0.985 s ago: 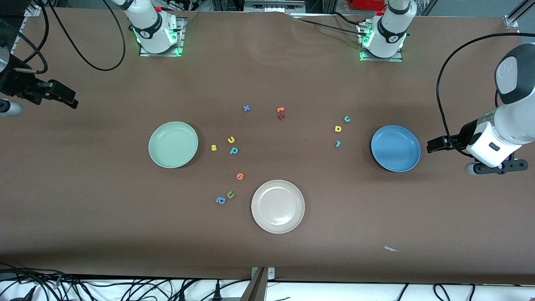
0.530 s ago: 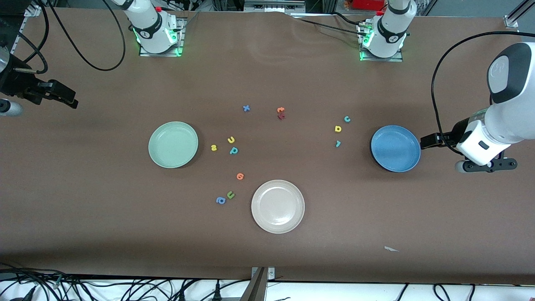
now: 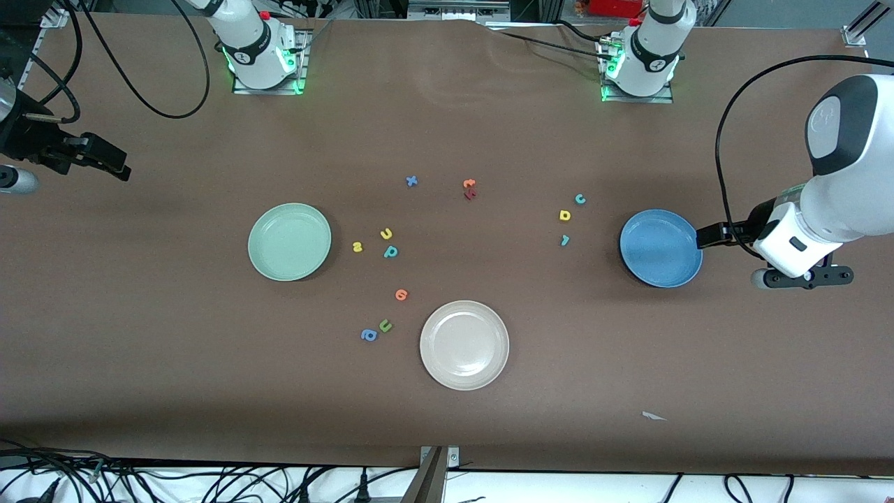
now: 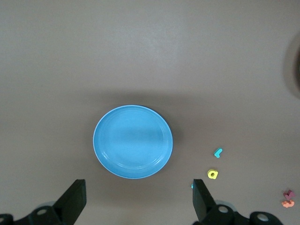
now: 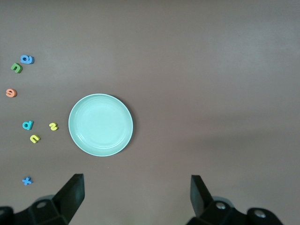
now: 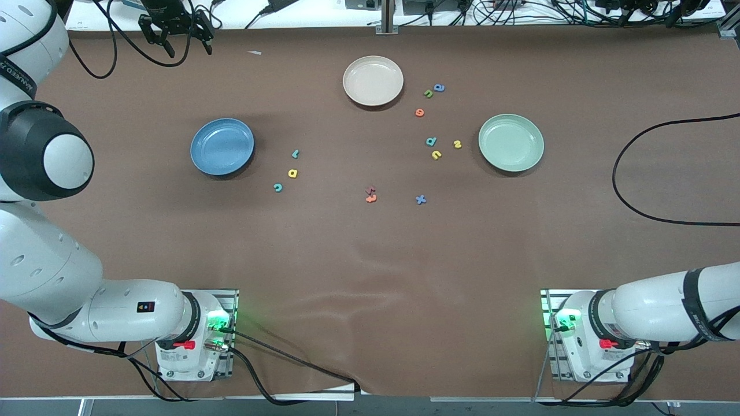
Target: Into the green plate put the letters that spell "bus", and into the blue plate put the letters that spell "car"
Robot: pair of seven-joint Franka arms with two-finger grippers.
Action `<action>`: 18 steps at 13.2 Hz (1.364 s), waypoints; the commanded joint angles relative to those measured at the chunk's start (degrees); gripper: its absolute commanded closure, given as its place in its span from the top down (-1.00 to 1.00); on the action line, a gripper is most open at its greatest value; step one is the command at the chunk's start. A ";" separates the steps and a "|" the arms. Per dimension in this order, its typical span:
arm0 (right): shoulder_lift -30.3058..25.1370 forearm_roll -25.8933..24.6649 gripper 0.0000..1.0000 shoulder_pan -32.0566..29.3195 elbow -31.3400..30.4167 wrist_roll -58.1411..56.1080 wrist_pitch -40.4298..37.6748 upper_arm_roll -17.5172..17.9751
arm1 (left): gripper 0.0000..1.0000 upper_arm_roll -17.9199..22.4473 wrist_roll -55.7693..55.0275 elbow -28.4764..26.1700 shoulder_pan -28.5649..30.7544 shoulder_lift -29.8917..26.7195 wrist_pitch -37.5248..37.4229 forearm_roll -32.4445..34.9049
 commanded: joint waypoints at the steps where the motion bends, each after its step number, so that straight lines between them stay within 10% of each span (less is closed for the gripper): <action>1: 0.25 0.78 1.00 -0.20 1.16 -0.12 -1.39 0.16 | 0.99 -0.03 -0.43 -0.06 -0.23 -0.24 -0.55 1.13; 18: 0.86 0.07 1.00 0.15 -1.99 0.24 0.00 0.33 | 0.99 -0.03 -0.43 -0.06 -0.23 0.29 -0.55 1.13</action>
